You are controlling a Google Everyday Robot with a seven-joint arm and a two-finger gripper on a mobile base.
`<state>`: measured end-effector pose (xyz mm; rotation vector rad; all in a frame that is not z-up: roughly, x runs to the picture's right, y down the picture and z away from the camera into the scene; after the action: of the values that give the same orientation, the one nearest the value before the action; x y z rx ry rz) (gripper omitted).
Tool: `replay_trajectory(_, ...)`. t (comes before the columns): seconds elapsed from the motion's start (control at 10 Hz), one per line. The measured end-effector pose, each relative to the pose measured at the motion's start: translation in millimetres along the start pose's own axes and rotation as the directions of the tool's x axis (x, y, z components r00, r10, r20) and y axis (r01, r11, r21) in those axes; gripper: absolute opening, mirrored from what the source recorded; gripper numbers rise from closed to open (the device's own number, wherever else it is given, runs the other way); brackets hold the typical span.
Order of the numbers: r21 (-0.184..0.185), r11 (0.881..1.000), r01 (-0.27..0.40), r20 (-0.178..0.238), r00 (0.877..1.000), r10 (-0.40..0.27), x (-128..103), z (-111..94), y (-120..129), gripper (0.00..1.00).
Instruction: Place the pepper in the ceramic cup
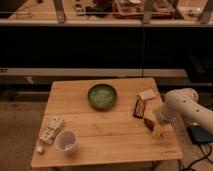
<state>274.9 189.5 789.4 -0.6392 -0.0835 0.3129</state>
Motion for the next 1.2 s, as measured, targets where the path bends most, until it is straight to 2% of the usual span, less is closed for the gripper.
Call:
replay_trajectory(0.4,0.011,1.0,-0.016,0.016,1.0,0.016,7.0,7.3,-10.8,0.8)
replay_trajectory(0.7,0.0,1.0,-0.018,0.019,1.0,0.018,9.2,17.2,-11.4,0.8)
replay_trajectory(1.2,-0.014,0.999,-0.035,-0.002,0.999,0.035,19.7,34.6,-11.8,0.8)
